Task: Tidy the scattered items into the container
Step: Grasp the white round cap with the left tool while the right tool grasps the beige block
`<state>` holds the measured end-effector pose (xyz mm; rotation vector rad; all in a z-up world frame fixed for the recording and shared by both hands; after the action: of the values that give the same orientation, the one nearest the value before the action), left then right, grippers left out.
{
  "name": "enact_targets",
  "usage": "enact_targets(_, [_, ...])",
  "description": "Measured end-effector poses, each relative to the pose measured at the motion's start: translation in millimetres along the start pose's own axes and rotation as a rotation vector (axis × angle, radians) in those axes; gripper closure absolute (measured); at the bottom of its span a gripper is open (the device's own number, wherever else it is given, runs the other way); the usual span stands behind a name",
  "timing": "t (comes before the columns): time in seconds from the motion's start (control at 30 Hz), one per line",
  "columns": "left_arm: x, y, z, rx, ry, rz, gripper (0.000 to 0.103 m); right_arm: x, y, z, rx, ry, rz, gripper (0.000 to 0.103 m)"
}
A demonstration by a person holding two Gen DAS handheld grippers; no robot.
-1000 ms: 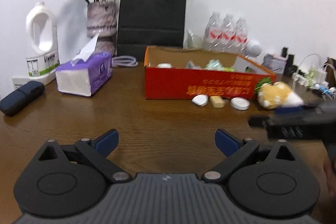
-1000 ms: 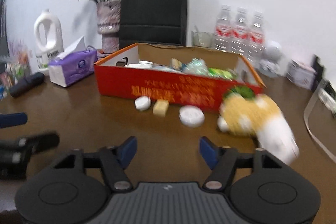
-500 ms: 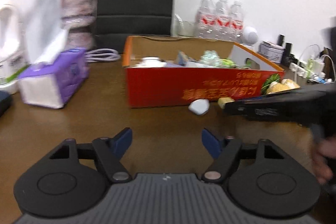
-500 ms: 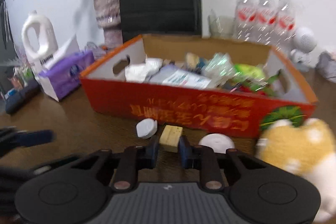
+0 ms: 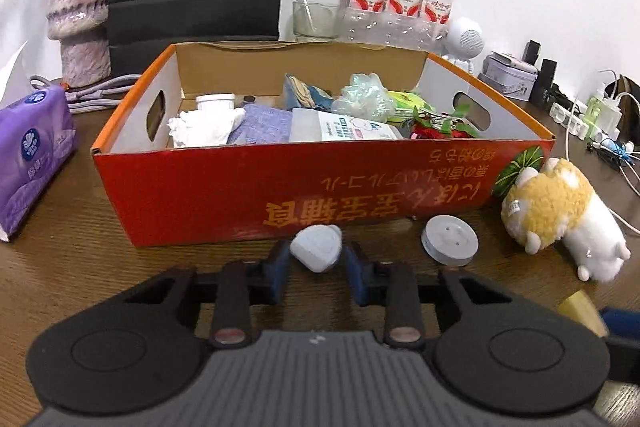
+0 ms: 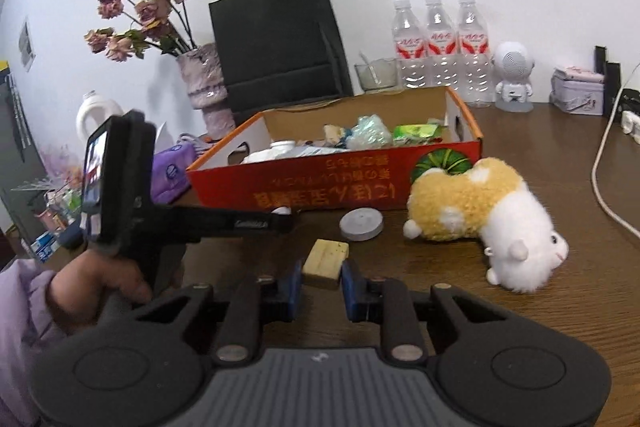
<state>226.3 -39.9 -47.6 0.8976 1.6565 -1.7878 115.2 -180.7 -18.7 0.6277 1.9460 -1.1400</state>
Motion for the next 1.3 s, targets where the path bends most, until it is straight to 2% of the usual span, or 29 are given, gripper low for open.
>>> enact_targets(0.1, [1.1, -1.4, 2.2, 0.003, 0.007, 0.007, 0.075, 0.4, 0.3, -4.6, -0.009, -0.003, -0.005, 0.083])
enact_targets(0.13, [1.4, -3.1, 2.5, -0.001, 0.003, 0.01, 0.081, -0.1, -1.6, -6.7, -0.013, -0.006, -0.001, 0.083])
enact_targets(0.2, [4.3, -8.5, 2.2, -0.013, -0.01, 0.01, 0.083, -0.3, -6.1, -9.5, -0.013, -0.01, 0.006, 0.083])
enact_targets(0.23, [7.3, -14.4, 1.7, -0.014, -0.025, 0.009, 0.096, -0.2, -9.5, -10.4, -0.009, -0.014, 0.01, 0.083])
enact_targets(0.27, [10.6, -20.9, 1.8, -0.008, -0.037, 0.012, 0.102, 0.5, -12.4, -11.2, -0.003, -0.018, 0.014, 0.083])
enact_targets(0.43, [33.1, -65.3, 4.2, -0.026, -0.025, 0.061, 0.102, 12.7, -21.6, -14.5, 0.008, -0.02, 0.004, 0.083])
enact_targets(0.53, [38.5, -75.2, 3.7, -0.041, -0.01, 0.063, 0.1, 21.8, -22.1, -20.2, -0.003, -0.015, -0.008, 0.083])
enact_targets(0.6, [30.0, -70.0, 1.5, -0.073, -0.006, 0.098, 0.077, 25.7, -21.4, -25.1, -0.013, -0.014, -0.016, 0.082])
enact_targets(0.63, [23.9, -63.8, 0.4, -0.074, -0.003, 0.117, 0.036, 27.3, -22.1, -28.5, -0.017, -0.019, -0.018, 0.082])
enact_targets(0.67, [17.9, -54.9, 0.2, -0.071, 0.011, 0.119, 0.02, 28.5, -23.9, -31.9, -0.02, -0.027, -0.017, 0.082])
enact_targets(0.73, [7.0, -35.6, -0.1, -0.067, 0.042, 0.102, 0.033, 29.5, -27.9, -35.3, -0.021, -0.041, -0.012, 0.082])
enact_targets(0.83, [-2.9, -11.1, -3.1, -0.062, 0.041, 0.06, 0.034, 31.4, -31.4, -30.2, -0.001, -0.044, -0.011, 0.082])
enact_targets(0.87, [-4.3, -5.2, -3.8, -0.053, 0.035, 0.051, 0.038, 32.3, -30.6, -26.1, 0.009, -0.035, -0.015, 0.082])
enact_targets(0.9, [-4.6, 0.0, -4.1, -0.044, 0.028, 0.036, 0.045, 32.9, -28.8, -22.1, 0.017, -0.027, -0.019, 0.082])
enact_targets(0.93, [-3.5, 2.9, -4.8, -0.044, 0.022, 0.027, 0.066, 33.4, -26.8, -17.6, 0.028, -0.016, -0.023, 0.082])
enact_targets(0.97, [-3.4, 3.4, -5.4, -0.052, 0.021, 0.035, 0.074, 33.3, -24.7, -13.9, 0.035, -0.005, -0.025, 0.082])
enact_targets(1.13, [6.3, -7.4, -6.1, -0.03, 0.002, 0.033, 0.075, 29.8, -15.7, -5.4, 0.049, 0.011, -0.023, 0.083])
enact_targets(1.3, [35.9, -53.5, -5.4, 0.004, -0.017, 0.042, 0.075, 30.8, -13.2, -6.3, 0.062, -0.017, -0.036, 0.081])
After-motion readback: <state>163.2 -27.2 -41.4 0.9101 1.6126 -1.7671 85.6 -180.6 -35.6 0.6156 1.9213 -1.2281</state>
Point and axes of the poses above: each gripper's, at about its wrist camera, not at the fingertips, and y roughly the way its jaws point, z to its right, x to its underside, the point moved 9 cm from there along y, roughly the way its jaws point, and after that the axes turned 5 degrees about -x, right-handed, at the moved point
